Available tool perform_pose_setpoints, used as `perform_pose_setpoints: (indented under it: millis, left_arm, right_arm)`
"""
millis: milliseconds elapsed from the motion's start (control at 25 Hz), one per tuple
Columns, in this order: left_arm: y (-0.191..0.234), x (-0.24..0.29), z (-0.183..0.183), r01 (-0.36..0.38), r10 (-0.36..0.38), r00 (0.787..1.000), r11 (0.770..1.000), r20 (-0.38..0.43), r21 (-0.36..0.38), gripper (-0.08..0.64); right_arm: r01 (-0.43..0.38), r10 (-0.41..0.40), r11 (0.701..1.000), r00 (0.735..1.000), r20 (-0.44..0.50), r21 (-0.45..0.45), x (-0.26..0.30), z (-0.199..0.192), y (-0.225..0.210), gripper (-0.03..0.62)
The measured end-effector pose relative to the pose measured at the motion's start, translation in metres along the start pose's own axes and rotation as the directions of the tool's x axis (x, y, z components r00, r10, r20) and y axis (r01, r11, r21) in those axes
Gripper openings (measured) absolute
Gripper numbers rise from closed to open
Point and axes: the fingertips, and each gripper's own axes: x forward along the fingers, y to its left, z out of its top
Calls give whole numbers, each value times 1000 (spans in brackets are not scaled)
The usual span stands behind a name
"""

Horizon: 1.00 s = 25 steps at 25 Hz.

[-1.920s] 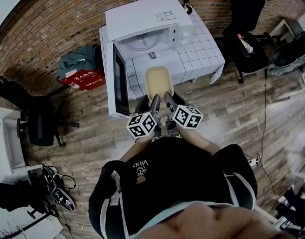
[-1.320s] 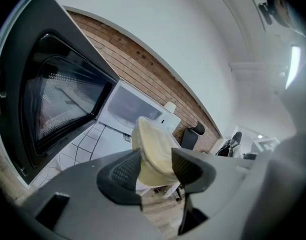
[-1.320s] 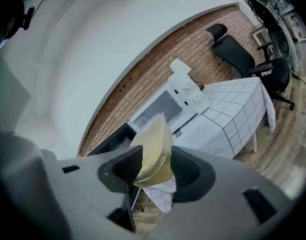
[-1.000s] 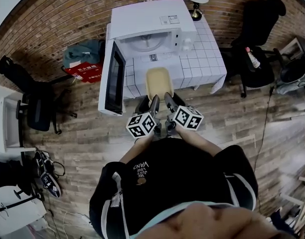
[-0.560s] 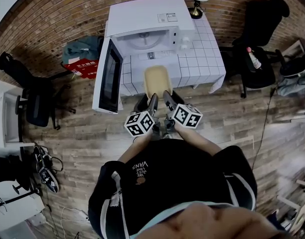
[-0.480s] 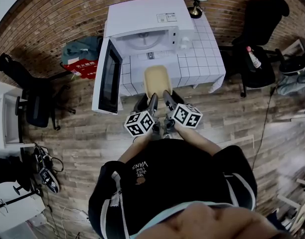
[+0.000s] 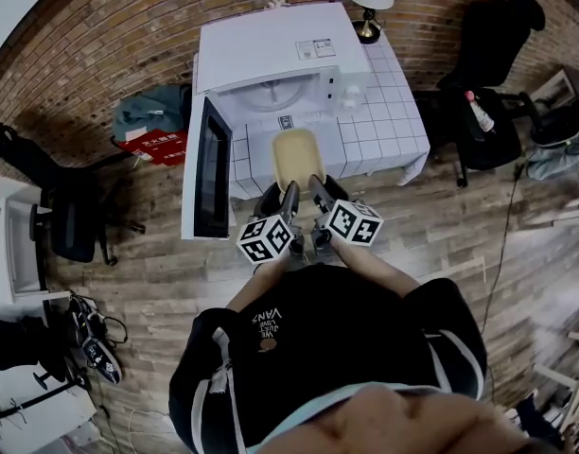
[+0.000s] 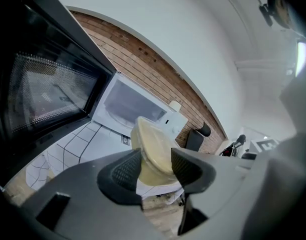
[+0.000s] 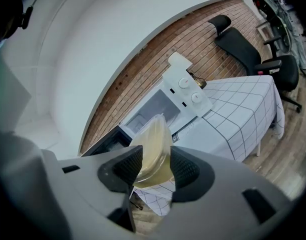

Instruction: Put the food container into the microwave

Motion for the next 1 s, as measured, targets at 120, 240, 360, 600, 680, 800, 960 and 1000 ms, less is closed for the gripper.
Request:
perform_pose_setpoints:
  millis: [120, 240, 360, 600, 680, 800, 960, 1000]
  left_arm:
    - [9, 11, 7, 8, -8, 1000, 1000, -9, 0, 193]
    - [17, 21, 15, 16, -16, 1000, 1000, -16, 2, 193]
    - [24, 32, 23, 27, -26, 999, 1000, -20, 6, 193]
    - [38, 53, 39, 52, -52, 998, 999, -35, 13, 193]
    - [42, 59, 44, 60, -59, 997, 998, -41, 16, 193]
    - [47, 65, 51, 75, -74, 996, 997, -46, 23, 192]
    - [55, 71, 55, 85, -83, 995, 996, -54, 20, 193]
    - [56, 72, 56, 85, -84, 995, 996, -55, 19, 192]
  right_arm:
    - [13, -13, 1000, 1000, 4, 1, 14, 3, -1, 160]
    - [22, -22, 1000, 1000, 9, 3, 28, 7, 0, 160]
    - [29, -30, 1000, 999, 18, 4, 41, 12, 1, 160]
    - [51, -52, 999, 998, 39, 11, 68, 21, 2, 160]
    - [58, -59, 998, 997, 46, 15, 75, 23, 3, 160]
    - [69, -70, 997, 996, 56, 18, 83, 26, 5, 160]
    - [80, -81, 996, 995, 62, 25, 92, 27, 5, 160]
    - [81, -83, 996, 995, 62, 25, 95, 27, 6, 160]
